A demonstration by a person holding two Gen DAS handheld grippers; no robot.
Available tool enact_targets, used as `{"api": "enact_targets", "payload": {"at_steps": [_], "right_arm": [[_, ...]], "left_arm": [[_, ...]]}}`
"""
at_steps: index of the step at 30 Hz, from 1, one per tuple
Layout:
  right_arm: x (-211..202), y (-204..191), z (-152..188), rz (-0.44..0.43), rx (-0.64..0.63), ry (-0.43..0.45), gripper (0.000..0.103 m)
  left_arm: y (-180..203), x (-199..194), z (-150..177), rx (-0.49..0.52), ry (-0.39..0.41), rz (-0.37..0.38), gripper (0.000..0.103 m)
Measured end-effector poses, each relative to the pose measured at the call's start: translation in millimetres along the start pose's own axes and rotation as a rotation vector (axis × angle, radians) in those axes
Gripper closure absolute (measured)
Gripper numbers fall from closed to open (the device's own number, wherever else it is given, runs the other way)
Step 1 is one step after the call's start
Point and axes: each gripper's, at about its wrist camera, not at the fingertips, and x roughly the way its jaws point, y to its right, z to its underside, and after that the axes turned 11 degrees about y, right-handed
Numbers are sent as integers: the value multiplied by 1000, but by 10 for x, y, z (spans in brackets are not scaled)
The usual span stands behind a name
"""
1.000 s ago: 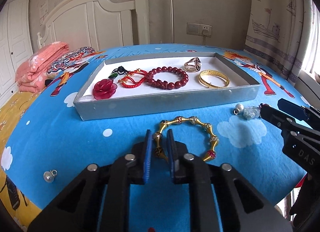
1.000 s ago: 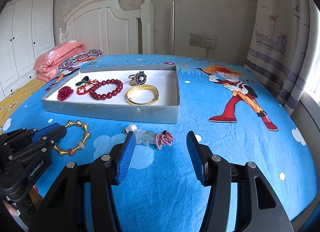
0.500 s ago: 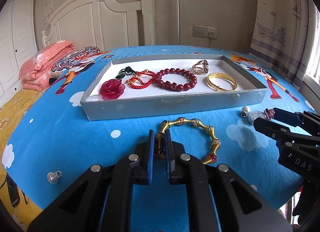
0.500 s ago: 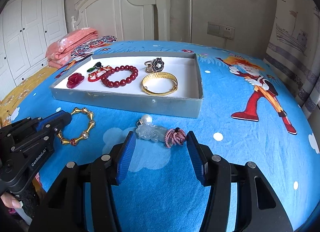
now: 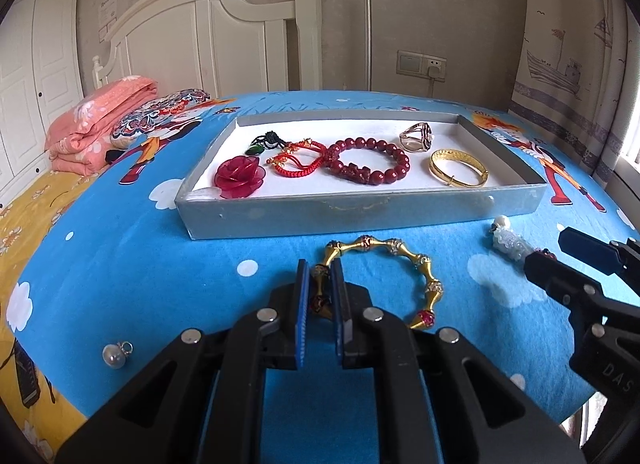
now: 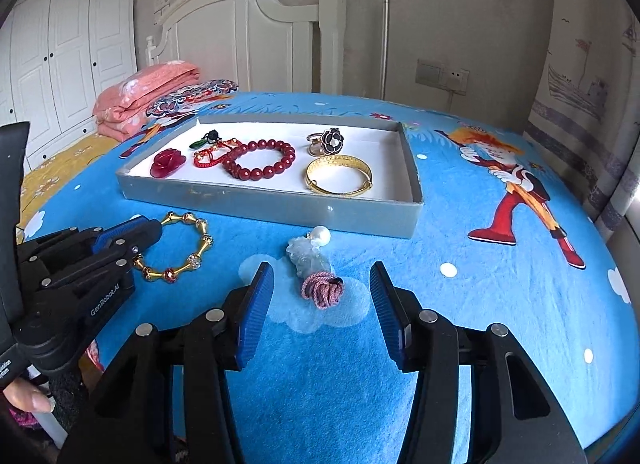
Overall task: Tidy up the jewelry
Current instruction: 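Grasp the crystal pendant with pink tassel with the right tool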
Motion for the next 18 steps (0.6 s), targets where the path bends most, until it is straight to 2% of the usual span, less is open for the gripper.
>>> {"api": "enact_targets", "payload": {"at_steps": [5, 7, 8, 9, 12, 13, 15, 16, 17, 18], "right_arm": [[187, -60, -41, -10, -28, -54, 55], [179, -104, -39, -36, -38, -52, 69], [162, -145, -18, -34, -56, -42, 80], [133, -190, 12, -26, -74, -29, 83], [21, -258, 111, -17, -78, 9, 83], [-22, -268, 147, -19, -70, 18, 83], [-85, -299, 188, -13, -79, 30, 83], [-99, -300, 189, -12, -77, 29, 83], [-99, -292, 186, -15, -69, 25, 83], [-96, -282, 182, -18, -61, 22, 83]], "left_arm": [[-10, 1, 0, 1, 0, 0, 90], [-11, -1, 1, 1, 1, -1, 90], [-11, 2, 3, 0, 0, -1, 89], [-15, 5, 3, -1, 0, -1, 89], [-19, 8, 3, -3, -1, -1, 88], [-26, 11, 2, -6, -2, -4, 85], [-55, 20, -1, -16, -5, -18, 73], [-82, 27, -3, -28, -9, -24, 55], [-108, 36, -2, -42, -13, -22, 47], [-107, 37, -3, -41, -13, -23, 47]]}}
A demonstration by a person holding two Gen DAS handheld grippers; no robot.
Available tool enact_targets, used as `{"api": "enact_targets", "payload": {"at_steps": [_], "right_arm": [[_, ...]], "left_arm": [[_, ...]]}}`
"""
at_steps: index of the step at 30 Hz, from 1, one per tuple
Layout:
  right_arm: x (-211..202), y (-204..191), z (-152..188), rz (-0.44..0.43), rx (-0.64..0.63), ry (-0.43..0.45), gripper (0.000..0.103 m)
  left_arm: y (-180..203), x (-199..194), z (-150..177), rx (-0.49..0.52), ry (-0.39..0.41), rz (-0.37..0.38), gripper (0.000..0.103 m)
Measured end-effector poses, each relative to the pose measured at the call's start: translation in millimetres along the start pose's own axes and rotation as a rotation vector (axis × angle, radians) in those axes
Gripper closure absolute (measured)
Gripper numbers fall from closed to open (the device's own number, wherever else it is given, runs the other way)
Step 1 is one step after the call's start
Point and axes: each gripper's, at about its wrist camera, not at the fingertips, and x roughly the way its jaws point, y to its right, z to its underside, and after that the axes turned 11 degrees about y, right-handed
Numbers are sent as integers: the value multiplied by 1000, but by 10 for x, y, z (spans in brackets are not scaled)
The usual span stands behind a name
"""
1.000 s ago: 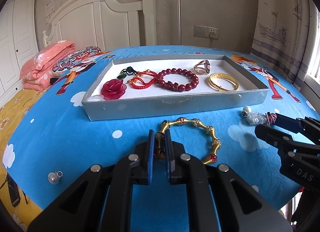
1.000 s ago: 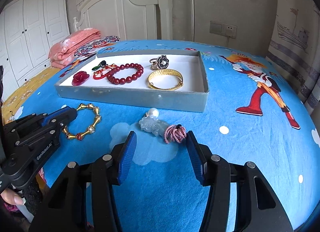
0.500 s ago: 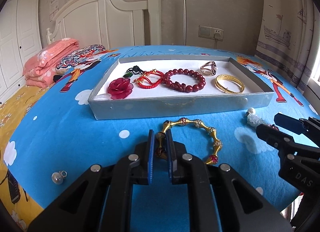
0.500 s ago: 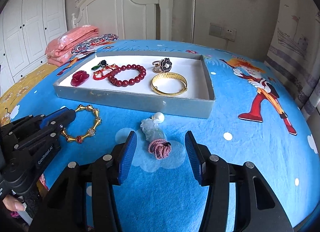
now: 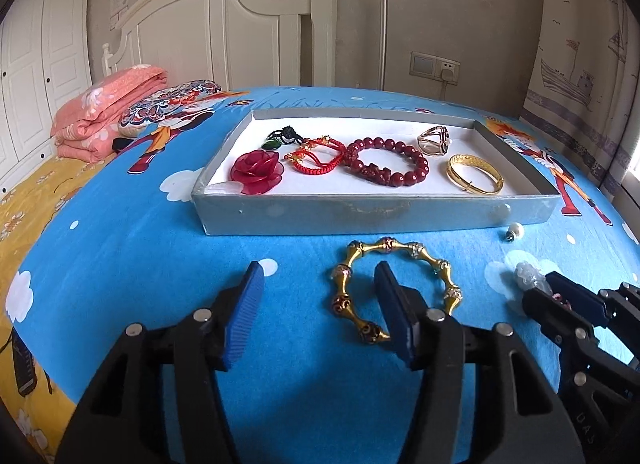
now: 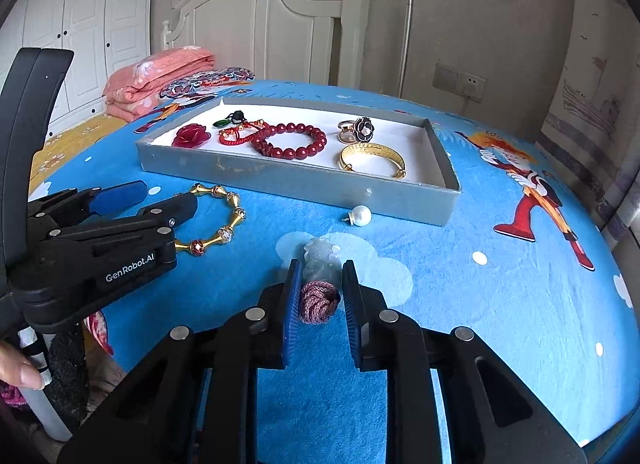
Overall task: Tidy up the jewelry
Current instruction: 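Grasp the crystal pendant with pink tassel with the right tool, then lift the gold bracelet with the left tool while the right tool lifts the crystal pendant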
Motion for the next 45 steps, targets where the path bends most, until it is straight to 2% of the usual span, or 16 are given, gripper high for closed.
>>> {"api": "enact_targets", "payload": {"at_steps": [4, 6, 8, 9, 10, 11, 20, 26, 31, 45], "right_arm": [[-1, 34, 6, -1, 19, 7, 81], [-5, 47, 19, 2, 25, 14, 79], [-13, 68, 41, 2, 36, 25, 76], [-19, 70, 51, 0, 36, 31, 76], [-25, 60, 57, 1, 29, 37, 76], [-35, 41, 66, -6, 22, 44, 81], [-149, -66, 99, 28, -12, 107, 83], [-294, -75, 60, 64, -24, 178, 83], [-311, -95, 55, 64, -37, 188, 83], [-298, -109, -36, 106, -27, 211, 83]], "left_arm": [[17, -5, 9, 11, 4, -5, 50], [11, 0, 9, 12, 11, -12, 58], [17, -3, 14, 21, 18, -9, 72], [28, -9, 19, 30, 22, -4, 75], [43, -13, 22, 38, 25, 0, 83], [58, -16, 25, 45, 26, 4, 92], [11, -68, 34, 21, 43, 26, 93], [-23, -290, -46, 5, 132, 7, 94], [6, -452, -91, 21, 187, 1, 94], [-11, -484, -111, 12, 189, -10, 94]]}}
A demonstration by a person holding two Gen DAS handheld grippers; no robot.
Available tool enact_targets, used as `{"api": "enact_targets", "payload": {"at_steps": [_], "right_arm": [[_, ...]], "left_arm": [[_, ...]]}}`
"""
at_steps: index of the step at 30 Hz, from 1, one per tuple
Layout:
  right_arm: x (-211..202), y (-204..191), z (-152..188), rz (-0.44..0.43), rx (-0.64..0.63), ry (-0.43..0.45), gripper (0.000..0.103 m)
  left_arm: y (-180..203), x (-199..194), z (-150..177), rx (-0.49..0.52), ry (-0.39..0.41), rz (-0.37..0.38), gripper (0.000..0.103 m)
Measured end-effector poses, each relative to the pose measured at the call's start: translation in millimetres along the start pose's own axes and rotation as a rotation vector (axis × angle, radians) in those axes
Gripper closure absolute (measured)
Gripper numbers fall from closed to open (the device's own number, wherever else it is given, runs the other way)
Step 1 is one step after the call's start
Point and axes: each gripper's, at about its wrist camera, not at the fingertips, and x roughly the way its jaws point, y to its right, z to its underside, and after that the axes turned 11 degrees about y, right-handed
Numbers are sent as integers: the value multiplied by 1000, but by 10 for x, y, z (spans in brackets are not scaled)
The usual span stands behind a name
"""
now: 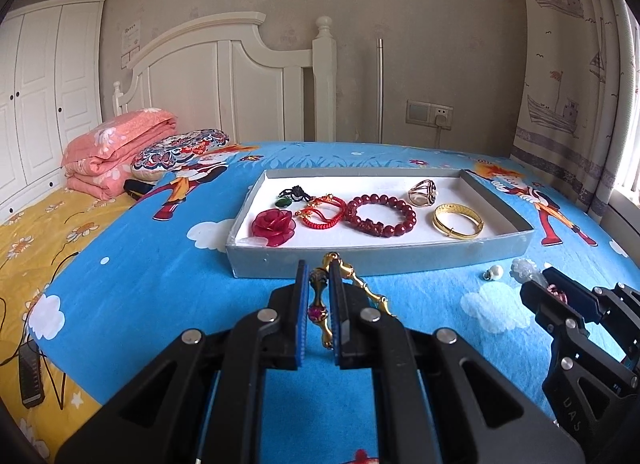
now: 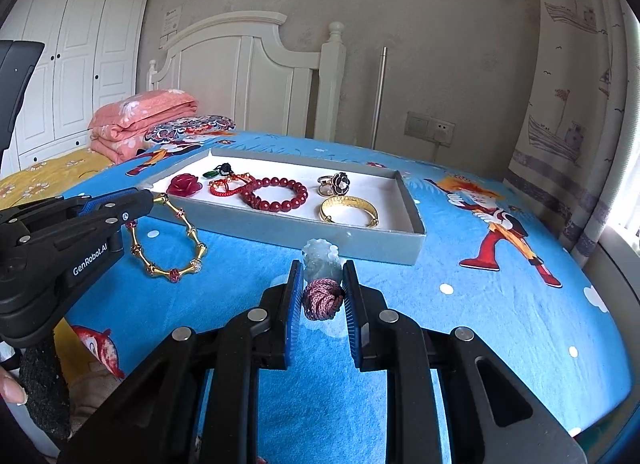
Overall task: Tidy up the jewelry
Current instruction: 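Lift the gold bracelet with the left tool while the right tool lifts the crystal pendant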
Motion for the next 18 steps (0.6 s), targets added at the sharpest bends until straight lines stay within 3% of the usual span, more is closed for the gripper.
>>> {"api": "enact_targets", "payload": {"at_steps": [18], "right_arm": [[157, -15, -205, 12, 4, -3, 83]], "left_arm": [[-74, -24, -256, -34, 15, 12, 94]]}}
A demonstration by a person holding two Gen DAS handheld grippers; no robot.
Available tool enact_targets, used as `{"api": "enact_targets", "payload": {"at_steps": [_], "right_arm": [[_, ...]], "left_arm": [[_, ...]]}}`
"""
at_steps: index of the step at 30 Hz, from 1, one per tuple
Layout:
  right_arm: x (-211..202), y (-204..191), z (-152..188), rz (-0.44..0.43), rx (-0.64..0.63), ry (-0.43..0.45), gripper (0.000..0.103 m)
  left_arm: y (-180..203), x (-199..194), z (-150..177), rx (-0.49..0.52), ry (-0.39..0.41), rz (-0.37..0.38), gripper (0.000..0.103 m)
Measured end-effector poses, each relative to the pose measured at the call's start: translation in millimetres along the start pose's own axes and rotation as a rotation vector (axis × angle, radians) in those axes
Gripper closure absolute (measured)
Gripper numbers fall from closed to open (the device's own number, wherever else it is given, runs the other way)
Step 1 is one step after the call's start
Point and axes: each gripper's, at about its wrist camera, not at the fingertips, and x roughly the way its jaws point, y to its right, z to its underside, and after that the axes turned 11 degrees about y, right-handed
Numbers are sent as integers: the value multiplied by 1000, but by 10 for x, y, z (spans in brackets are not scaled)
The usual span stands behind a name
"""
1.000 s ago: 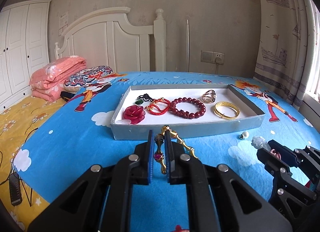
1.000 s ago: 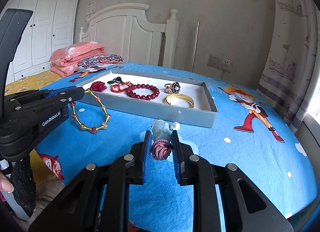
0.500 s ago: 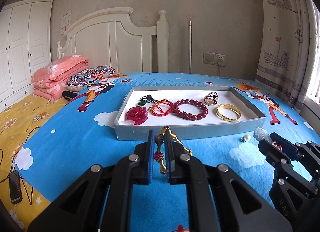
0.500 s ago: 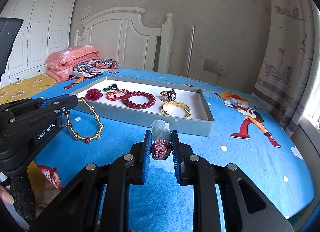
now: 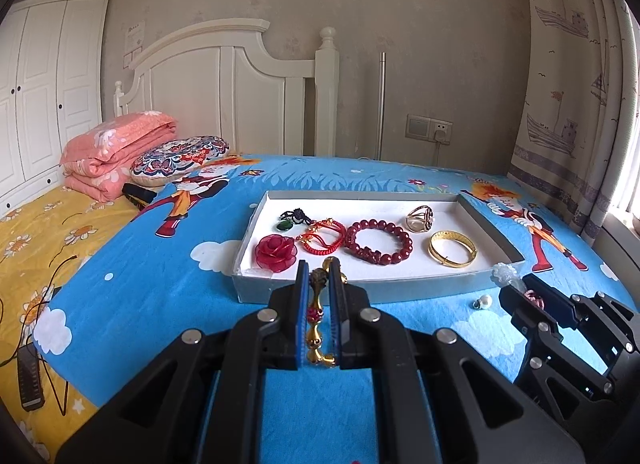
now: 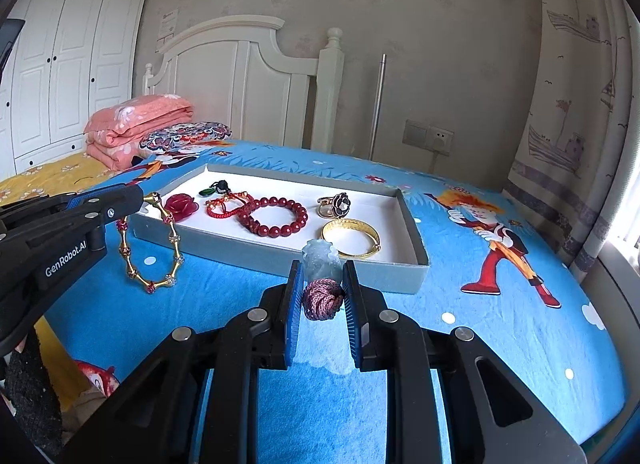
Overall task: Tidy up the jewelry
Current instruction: 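Lift the gold bracelet with the left tool while the right tool lifts the crystal pendant, then carry the gold bracelet with the left tool while the right tool carries the crystal pendant over the tray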
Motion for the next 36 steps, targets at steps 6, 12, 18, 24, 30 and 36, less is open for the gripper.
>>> {"api": "enact_targets", "payload": {"at_steps": [6, 12, 18, 24, 30, 36], "right_arm": [[139, 23, -62, -4, 23, -33, 83], [281, 90, -156, 5, 47, -51, 83], [439, 176, -374, 14, 74, -31, 83], [582, 227, -529, 22, 77, -24, 83], [800, 266, -635, 20, 75, -42, 83], [1051, 340, -714, 37, 90, -62, 83]], "left_arm": [[52, 108, -51, 15, -27, 18, 94], [19, 239, -106, 19, -43, 11, 94], [6, 332, -153, 40, -37, -7, 94], [5, 411, -271, 57, -23, -14, 94], [25, 541, -564, 62, -7, -6, 94], [53, 746, -961, 73, 35, -18, 94]]}}
